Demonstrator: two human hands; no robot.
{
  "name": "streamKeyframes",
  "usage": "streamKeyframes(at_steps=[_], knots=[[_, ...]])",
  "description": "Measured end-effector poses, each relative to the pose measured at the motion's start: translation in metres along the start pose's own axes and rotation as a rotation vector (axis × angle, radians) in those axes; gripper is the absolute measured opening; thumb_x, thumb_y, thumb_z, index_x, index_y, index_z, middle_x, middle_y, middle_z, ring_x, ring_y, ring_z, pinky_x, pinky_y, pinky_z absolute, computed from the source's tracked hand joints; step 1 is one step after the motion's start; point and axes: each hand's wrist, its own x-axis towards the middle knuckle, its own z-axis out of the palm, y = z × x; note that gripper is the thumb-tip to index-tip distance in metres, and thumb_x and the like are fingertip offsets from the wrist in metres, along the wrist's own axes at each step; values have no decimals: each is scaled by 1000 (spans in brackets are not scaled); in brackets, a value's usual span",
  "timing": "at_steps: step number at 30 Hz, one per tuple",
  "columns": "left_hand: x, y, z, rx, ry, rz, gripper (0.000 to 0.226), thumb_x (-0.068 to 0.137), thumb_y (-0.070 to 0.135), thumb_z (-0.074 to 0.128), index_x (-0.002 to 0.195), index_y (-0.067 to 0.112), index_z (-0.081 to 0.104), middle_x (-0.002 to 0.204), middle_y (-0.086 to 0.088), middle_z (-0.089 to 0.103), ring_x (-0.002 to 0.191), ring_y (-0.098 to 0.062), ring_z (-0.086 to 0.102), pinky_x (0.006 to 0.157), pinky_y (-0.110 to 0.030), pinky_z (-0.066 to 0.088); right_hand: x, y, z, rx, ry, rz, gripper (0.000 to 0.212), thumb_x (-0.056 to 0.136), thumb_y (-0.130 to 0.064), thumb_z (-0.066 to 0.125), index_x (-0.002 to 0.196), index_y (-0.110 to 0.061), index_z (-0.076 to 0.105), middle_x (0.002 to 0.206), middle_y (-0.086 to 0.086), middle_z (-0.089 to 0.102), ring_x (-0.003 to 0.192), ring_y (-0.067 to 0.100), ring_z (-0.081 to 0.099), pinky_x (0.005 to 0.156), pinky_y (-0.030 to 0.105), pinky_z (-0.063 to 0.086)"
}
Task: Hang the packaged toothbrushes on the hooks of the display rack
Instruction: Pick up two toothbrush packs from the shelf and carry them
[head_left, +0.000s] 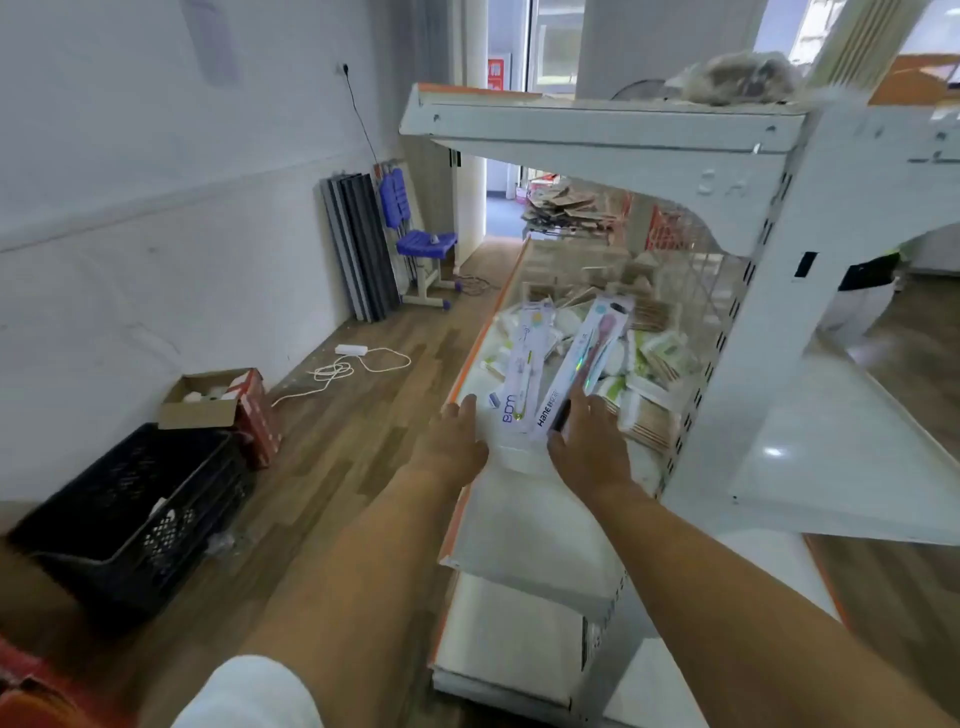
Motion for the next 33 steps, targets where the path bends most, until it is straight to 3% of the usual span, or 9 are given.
streamKeyframes(at_steps=[6, 14, 18, 21, 24, 29, 31, 33], knots=[[43, 1, 13, -165, 46, 43, 50, 88, 11, 50, 135, 5, 34, 128, -18, 48, 118, -33, 47, 94, -38, 40, 23, -4, 17, -25, 107, 86, 79, 82, -29, 64, 145, -6, 21, 135, 17, 39, 118, 36, 44, 97, 45, 40], [77, 14, 31, -257, 4, 29, 58, 89, 16, 50, 140, 6, 27, 132, -17, 45, 121, -35, 42, 96, -43, 38, 58, -17, 31, 388, 168, 644, 81, 78, -26, 68, 141, -4, 21, 132, 19, 35, 126, 35, 34, 94, 46, 39], [91, 16, 34, -410, -4, 9, 71, 85, 27, 63, 141, 8, 26, 132, -15, 45, 122, -32, 43, 99, -40, 38, 63, -14, 42, 468, 229, 643, 80, 72, -31, 73, 133, -2, 30, 120, 19, 50, 113, 37, 51, 89, 50, 47], [95, 17, 35, -549, -7, -16, 72, 75, 29, 74, 134, 10, 36, 124, -11, 54, 113, -29, 53, 93, -41, 45, 62, -13, 45, 495, 193, 627, 63, 80, -29, 69, 126, -4, 35, 114, 14, 56, 105, 34, 58, 88, 48, 46], [98, 15, 35, -688, -32, -78, 67, 68, 20, 81, 125, 11, 45, 115, -7, 61, 104, -25, 60, 85, -33, 49, 61, -12, 45, 515, 151, 581, 53, 86, -26, 64, 124, -6, 34, 110, 11, 57, 103, 32, 58, 88, 45, 45], [102, 14, 31, -790, -108, -124, 70, 55, 16, 87, 114, 9, 48, 104, -6, 61, 100, -28, 62, 89, -44, 51, 64, -11, 42, 561, 166, 574, 41, 87, -17, 63, 114, -5, 35, 88, 0, 49, 91, 31, 58, 81, 44, 46], [102, 13, 29, -813, -94, -156, 68, 57, 10, 84, 113, 8, 47, 100, -4, 57, 99, -28, 59, 90, -44, 50, 63, -10, 40, 594, 182, 558, 35, 88, -12, 62, 105, -9, 31, 77, -4, 44, 83, 25, 52, 69, 35, 41], [102, 11, 28, -803, -70, -184, 64, 64, 1, 80, 118, 5, 45, 104, -7, 56, 101, -28, 57, 92, -43, 48, 63, -10, 37, 629, 177, 542, 36, 89, -8, 60, 101, -10, 26, 78, -4, 43, 82, 21, 47, 66, 29, 36]])
